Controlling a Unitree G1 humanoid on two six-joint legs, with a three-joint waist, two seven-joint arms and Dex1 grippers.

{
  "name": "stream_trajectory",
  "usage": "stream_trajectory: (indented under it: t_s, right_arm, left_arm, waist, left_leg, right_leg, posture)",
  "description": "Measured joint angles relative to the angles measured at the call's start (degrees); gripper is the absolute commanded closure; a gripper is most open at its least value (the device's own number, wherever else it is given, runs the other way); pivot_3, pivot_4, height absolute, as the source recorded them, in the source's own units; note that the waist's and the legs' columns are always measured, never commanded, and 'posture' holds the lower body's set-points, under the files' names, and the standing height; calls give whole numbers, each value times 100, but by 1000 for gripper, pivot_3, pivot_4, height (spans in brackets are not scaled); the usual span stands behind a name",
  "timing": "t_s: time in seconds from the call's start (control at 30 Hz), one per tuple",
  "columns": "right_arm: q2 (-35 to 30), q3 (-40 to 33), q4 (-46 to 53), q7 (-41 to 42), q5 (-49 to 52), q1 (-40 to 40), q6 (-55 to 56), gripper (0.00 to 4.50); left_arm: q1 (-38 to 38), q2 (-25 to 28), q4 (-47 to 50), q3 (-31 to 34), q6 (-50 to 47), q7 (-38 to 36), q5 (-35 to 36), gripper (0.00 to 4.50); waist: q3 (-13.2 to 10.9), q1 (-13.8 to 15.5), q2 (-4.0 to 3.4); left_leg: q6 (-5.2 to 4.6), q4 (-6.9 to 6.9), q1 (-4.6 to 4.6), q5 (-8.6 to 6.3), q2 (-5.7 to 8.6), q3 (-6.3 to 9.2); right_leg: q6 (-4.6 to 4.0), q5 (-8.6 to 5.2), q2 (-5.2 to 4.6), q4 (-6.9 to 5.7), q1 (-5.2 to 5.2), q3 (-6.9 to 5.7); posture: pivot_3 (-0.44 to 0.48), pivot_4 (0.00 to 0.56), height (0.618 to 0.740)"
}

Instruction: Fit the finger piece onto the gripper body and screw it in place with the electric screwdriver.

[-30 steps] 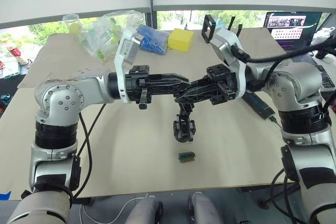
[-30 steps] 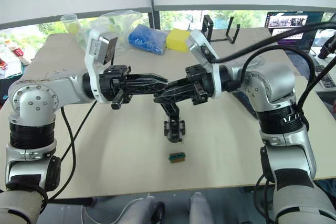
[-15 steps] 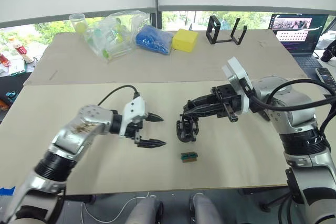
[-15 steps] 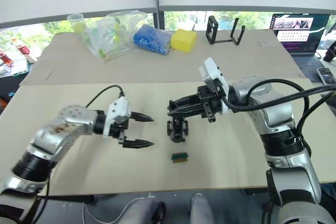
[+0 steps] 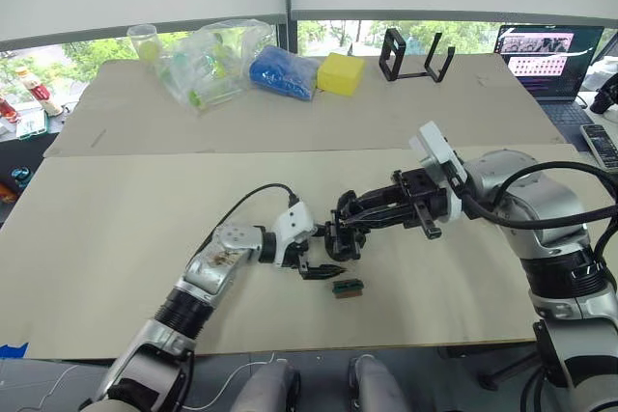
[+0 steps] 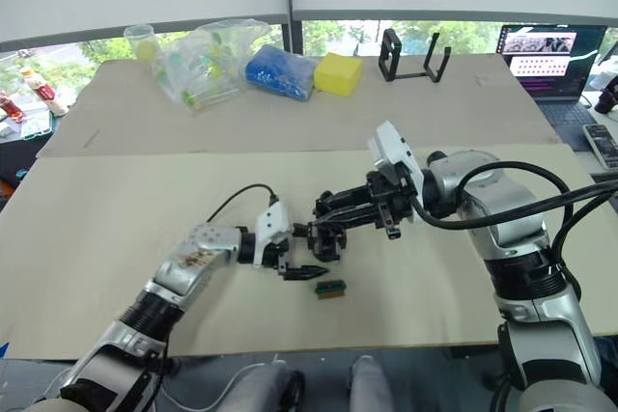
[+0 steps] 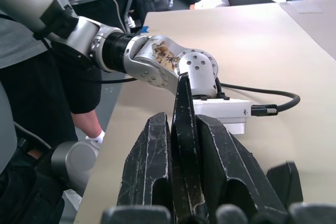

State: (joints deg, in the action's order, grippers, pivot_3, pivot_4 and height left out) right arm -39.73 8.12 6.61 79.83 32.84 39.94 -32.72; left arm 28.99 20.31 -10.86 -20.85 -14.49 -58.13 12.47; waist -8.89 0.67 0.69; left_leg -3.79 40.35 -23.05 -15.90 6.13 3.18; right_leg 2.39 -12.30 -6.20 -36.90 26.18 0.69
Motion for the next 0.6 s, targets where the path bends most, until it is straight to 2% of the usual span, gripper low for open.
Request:
stream_trajectory:
  t_s: [0.13, 0.23, 0.33, 0.6]
  right_arm:
    - [-1, 1, 27, -10, -28, -62, 83, 4168]
    - [188, -5, 11, -62, -300, -264, 804, 4168]
    - [405, -5, -128, -98, -340, -420, 1128, 4168]
    - [756, 30, -636, -4, -472, -559, 1618, 4168]
  left_arm:
    - [13, -167, -137, 5, 163, 3, -101, 0]
    - [56, -236, -302, 29, 304, -22, -135, 863]
    - [180, -248, -593, 61, 581, -150, -177, 2171]
    - [468, -299, -1243, 78, 1141, -535, -335, 2182]
  waist:
    - [0, 8, 0]
    - [1, 6, 1]
    - [1, 2, 1]
    - [1, 3, 1]
  left_leg:
    - [0, 2, 0, 0, 1, 0]
    - [0, 3, 4, 0, 2, 0]
    - [0, 4, 4, 0, 1, -1]
    - [0, 8, 7, 0, 3, -1]
  right_leg:
    - [0, 0, 0, 0, -1, -1]
    - [0, 0, 1, 0, -4, -1]
    - [0, 0, 1, -7, -2, -2]
    - [0, 0, 4, -10, -6, -3]
  posture:
    - [0, 150, 737]
    - [0, 150, 737]
    - [0, 150, 737]
    - [0, 150, 737]
